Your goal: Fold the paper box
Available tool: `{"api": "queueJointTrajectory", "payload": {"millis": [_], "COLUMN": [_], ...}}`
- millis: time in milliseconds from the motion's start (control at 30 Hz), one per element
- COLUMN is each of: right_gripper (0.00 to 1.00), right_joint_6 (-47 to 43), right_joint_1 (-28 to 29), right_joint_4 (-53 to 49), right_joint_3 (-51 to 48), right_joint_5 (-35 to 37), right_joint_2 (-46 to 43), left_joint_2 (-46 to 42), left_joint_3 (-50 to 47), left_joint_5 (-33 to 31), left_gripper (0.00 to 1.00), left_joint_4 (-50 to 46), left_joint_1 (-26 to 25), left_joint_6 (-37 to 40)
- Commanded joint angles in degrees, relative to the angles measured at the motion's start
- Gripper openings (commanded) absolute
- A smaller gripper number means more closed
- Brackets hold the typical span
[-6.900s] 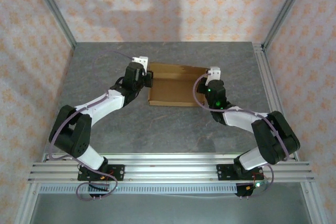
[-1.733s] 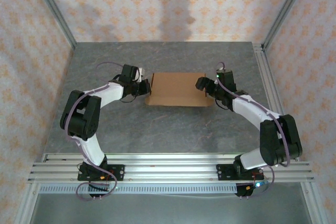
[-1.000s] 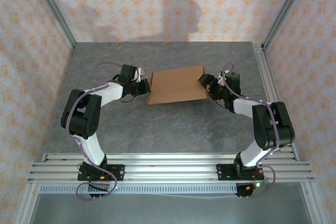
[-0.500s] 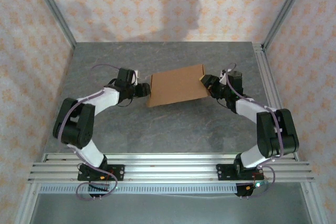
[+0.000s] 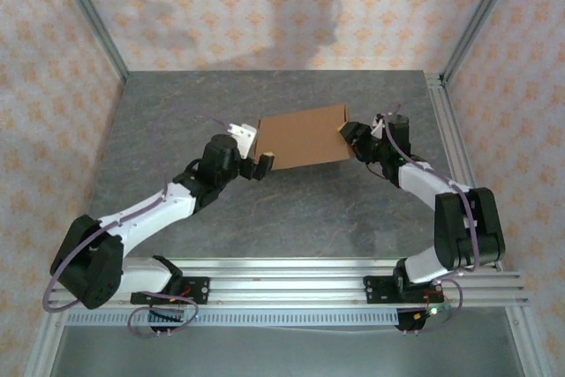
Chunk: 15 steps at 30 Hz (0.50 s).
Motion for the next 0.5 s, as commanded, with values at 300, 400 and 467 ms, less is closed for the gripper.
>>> {"api": "queueJointTrajectory", "payload": {"millis": [300, 400, 467], "right_gripper": [0.52, 0.51, 0.51], "right_joint_6": [1.89, 2.84, 2.55], "right_joint_1": [-0.01, -0.02, -0.14], "right_joint_4": [-5.86, -6.52, -8.33], "right_joint_3": [5.14, 5.63, 6.18], "right_joint_5": [-1.15, -2.42, -2.73], "right_joint_2": [-3.13, -3.23, -3.61], "left_joint_2": [12.34, 16.65, 18.32], "left_joint_3": [-1.98, -2.27, -1.71], "left_joint_5": [-28.7, -31.56, -32.54], "left_gripper": [1.0, 1.0, 1.0], "left_joint_4": [22.27, 29.47, 31.21], "left_joint_1": [-12.07, -12.58, -12.47], "left_joint_6": [32.56, 36.84, 38.35]}}
